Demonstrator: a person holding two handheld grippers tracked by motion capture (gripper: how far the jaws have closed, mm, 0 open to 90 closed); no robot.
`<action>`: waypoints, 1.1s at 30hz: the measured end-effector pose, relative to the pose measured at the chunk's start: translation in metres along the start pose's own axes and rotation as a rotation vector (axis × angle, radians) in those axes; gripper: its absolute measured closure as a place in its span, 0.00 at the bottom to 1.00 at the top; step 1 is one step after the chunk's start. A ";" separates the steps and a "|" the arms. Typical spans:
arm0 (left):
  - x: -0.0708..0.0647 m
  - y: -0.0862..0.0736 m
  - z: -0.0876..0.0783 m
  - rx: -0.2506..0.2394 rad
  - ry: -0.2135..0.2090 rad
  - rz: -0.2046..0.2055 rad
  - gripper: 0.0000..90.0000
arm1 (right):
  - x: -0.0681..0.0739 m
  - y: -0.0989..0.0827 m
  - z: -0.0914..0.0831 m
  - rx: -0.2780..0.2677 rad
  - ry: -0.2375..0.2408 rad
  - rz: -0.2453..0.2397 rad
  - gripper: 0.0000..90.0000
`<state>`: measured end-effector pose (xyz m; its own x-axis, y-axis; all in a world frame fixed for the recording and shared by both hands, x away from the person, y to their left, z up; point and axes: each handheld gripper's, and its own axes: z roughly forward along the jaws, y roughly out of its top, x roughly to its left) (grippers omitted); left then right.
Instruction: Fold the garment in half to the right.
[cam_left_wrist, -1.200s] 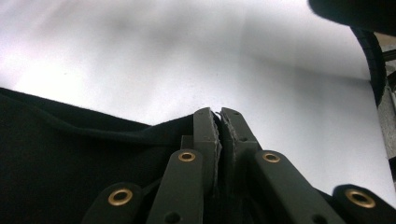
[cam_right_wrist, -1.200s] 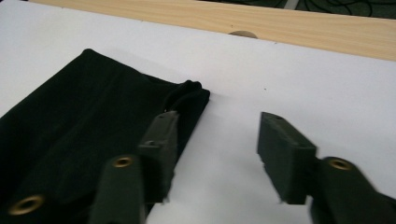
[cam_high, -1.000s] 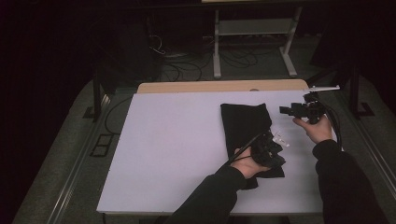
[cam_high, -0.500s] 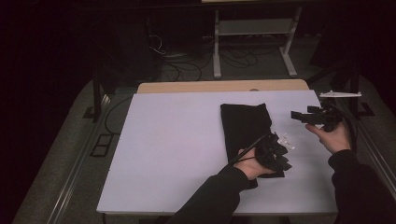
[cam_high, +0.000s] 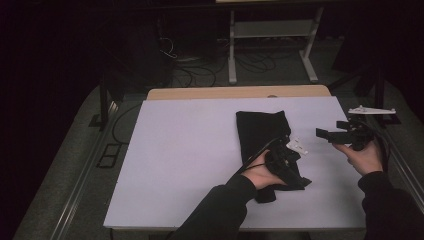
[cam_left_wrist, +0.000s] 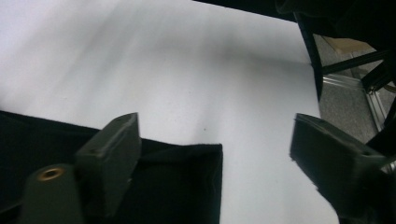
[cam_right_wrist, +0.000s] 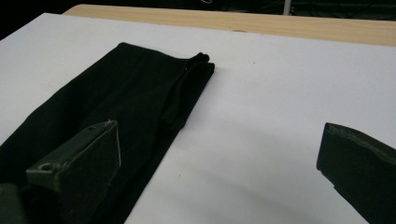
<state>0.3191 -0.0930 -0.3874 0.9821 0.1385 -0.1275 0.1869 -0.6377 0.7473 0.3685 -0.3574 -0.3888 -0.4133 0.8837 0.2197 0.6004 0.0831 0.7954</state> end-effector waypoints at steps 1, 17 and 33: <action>0.000 -0.001 -0.003 -0.005 -0.002 -0.004 0.14 | 0.001 -0.001 -0.001 0.001 0.000 0.001 0.00; 0.006 -0.019 -0.039 -0.019 0.040 -0.032 0.00 | 0.013 -0.019 -0.015 0.011 0.016 -0.021 0.00; 0.012 -0.047 -0.076 -0.075 0.103 -0.077 0.00 | 0.024 -0.028 -0.024 0.005 0.034 -0.048 0.00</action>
<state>0.3209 -0.0038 -0.3745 0.9568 0.2639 -0.1218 0.2555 -0.5640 0.7853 0.3254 -0.3498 -0.3920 -0.4648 0.8624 0.2004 0.5823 0.1273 0.8029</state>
